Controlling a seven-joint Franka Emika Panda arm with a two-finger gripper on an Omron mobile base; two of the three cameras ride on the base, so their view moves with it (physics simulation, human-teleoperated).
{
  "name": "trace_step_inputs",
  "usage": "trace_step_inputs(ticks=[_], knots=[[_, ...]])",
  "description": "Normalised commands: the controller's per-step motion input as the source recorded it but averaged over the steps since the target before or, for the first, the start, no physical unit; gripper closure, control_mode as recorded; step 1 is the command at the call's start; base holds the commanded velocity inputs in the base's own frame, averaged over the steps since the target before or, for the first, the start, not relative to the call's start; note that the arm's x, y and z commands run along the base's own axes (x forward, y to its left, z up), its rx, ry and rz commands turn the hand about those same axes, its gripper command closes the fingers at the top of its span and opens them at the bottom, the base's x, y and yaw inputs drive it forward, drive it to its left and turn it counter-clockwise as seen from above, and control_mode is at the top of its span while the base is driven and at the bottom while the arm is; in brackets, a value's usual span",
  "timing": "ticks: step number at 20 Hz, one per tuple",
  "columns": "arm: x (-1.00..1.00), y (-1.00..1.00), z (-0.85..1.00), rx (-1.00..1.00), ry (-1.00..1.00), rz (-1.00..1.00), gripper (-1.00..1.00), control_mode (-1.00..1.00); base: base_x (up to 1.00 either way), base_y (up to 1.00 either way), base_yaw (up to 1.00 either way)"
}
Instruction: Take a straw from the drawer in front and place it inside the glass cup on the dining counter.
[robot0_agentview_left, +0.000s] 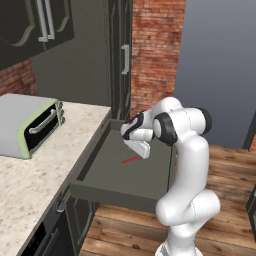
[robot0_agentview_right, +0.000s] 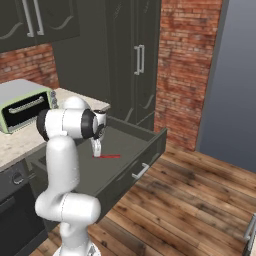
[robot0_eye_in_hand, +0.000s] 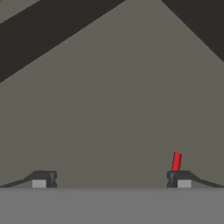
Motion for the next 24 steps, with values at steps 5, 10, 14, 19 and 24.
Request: trace_step_inputs(ticks=[5, 10, 14, 19, 24], knots=[[0.41, 0.04, -0.22, 0.00, 0.00, 0.01, -1.00, -1.00, 0.00, 0.00, 0.00], [0.37, 0.00, -0.23, 0.00, 0.00, 0.00, -1.00, -1.00, 0.00, 0.00, 0.00], [0.30, 0.00, -0.30, 0.00, 0.00, 0.00, -1.00, -1.00, 0.00, 0.00, 0.00], [0.20, 0.00, -0.39, 0.00, 0.00, 0.00, -1.00, -1.00, 0.00, 0.00, 0.00], [0.15, 0.00, -0.30, 0.00, 0.00, 0.00, -1.00, -1.00, 0.00, 0.00, 0.00]])
